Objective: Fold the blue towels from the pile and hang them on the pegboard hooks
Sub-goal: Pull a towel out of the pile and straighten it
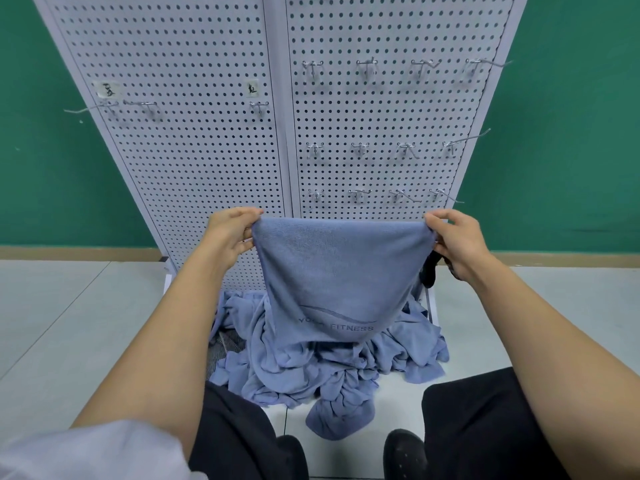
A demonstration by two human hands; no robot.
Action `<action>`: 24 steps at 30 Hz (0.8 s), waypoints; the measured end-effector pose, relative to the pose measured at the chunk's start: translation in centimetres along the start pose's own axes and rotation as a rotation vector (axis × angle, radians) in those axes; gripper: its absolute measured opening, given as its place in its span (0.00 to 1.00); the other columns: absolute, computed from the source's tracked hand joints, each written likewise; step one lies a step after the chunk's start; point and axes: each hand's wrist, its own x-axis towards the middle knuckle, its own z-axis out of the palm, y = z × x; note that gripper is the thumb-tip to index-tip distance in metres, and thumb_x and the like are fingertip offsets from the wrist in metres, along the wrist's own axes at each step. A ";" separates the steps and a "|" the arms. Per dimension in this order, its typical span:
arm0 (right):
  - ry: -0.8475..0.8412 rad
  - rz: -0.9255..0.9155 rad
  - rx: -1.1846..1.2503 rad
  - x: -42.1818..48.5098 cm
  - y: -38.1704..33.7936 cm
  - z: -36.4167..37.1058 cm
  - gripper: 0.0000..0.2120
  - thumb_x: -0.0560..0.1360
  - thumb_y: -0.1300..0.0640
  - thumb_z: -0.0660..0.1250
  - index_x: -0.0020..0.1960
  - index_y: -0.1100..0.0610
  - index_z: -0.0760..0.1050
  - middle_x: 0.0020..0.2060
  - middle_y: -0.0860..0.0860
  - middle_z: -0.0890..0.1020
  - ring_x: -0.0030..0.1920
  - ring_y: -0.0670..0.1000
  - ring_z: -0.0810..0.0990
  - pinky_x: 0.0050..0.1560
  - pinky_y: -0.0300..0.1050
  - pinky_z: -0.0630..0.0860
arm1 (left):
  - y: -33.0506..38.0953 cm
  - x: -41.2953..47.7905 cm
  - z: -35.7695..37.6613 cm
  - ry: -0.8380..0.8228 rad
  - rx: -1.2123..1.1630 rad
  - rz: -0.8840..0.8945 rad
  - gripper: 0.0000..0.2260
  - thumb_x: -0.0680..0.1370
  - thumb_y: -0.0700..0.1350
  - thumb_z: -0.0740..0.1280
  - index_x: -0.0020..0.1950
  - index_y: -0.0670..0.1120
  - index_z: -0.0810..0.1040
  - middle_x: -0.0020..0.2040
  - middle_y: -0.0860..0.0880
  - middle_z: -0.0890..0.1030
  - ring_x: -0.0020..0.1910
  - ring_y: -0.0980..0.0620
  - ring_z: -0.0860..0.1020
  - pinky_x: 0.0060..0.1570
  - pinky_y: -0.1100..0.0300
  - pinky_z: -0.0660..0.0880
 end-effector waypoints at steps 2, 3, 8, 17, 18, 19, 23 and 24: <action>-0.050 -0.015 -0.015 -0.2 -0.1 0.0 0.04 0.76 0.60 0.68 0.43 0.54 0.79 0.40 0.49 0.79 0.40 0.47 0.75 0.49 0.45 0.75 | 0.1 -0.2 0.0 -0.033 0.031 0.027 0.05 0.76 0.38 0.70 0.51 0.43 0.81 0.45 0.49 0.81 0.42 0.54 0.78 0.45 0.60 0.76; -0.075 -0.028 -0.041 -0.2 -0.2 -0.1 0.04 0.75 0.61 0.70 0.44 0.53 0.79 0.42 0.49 0.80 0.41 0.47 0.75 0.50 0.45 0.75 | 0.1 -0.2 -0.1 -0.045 0.066 0.042 0.08 0.74 0.36 0.71 0.52 0.43 0.81 0.45 0.49 0.81 0.43 0.54 0.78 0.45 0.61 0.76; -0.123 -0.116 -0.279 -0.1 0.1 -0.3 0.15 0.72 0.70 0.70 0.53 0.55 0.78 0.47 0.52 0.79 0.39 0.44 0.75 0.43 0.35 0.74 | -0.2 0.1 -0.2 -0.014 0.268 0.109 0.16 0.71 0.26 0.69 0.55 0.40 0.81 0.50 0.46 0.80 0.49 0.49 0.77 0.52 0.58 0.76; 0.001 -0.225 -0.412 -0.3 -0.6 -0.7 0.11 0.75 0.55 0.69 0.35 0.56 0.73 0.29 0.51 0.70 0.31 0.50 0.65 0.31 0.39 0.63 | -0.7 0.6 -1.2 -0.009 0.273 0.168 0.06 0.77 0.42 0.68 0.46 0.38 0.80 0.40 0.49 0.78 0.40 0.55 0.74 0.52 0.58 0.70; -0.018 -0.181 -0.303 -0.4 -0.9 -0.7 0.14 0.75 0.53 0.70 0.34 0.56 0.70 0.30 0.53 0.68 0.32 0.51 0.64 0.33 0.40 0.63 | -0.6 0.5 -1.3 -0.030 0.208 0.133 0.07 0.77 0.43 0.69 0.45 0.40 0.79 0.39 0.50 0.79 0.40 0.55 0.75 0.53 0.59 0.72; -0.037 -0.126 -0.181 -0.5 -1.1 -0.7 0.16 0.75 0.52 0.70 0.34 0.55 0.68 0.31 0.53 0.67 0.32 0.51 0.64 0.33 0.40 0.65 | -0.4 0.4 -1.4 -0.050 0.134 0.090 0.07 0.77 0.45 0.69 0.42 0.42 0.78 0.36 0.51 0.80 0.38 0.54 0.76 0.51 0.59 0.75; -0.045 0.065 0.088 -0.5 -1.5 -0.3 0.17 0.74 0.54 0.71 0.33 0.53 0.65 0.28 0.51 0.70 0.27 0.46 0.67 0.31 0.38 0.71 | -0.1 0.0 -0.7 0.003 -0.099 -0.082 0.06 0.75 0.43 0.71 0.43 0.43 0.77 0.35 0.48 0.78 0.32 0.53 0.76 0.30 0.63 0.76; -0.033 0.091 0.101 -0.5 -1.5 -0.1 0.16 0.74 0.55 0.71 0.33 0.54 0.66 0.30 0.52 0.70 0.28 0.47 0.67 0.30 0.38 0.71 | 0.0 -0.2 -0.4 0.019 -0.147 -0.109 0.05 0.75 0.42 0.72 0.43 0.42 0.78 0.35 0.48 0.79 0.31 0.53 0.77 0.28 0.64 0.75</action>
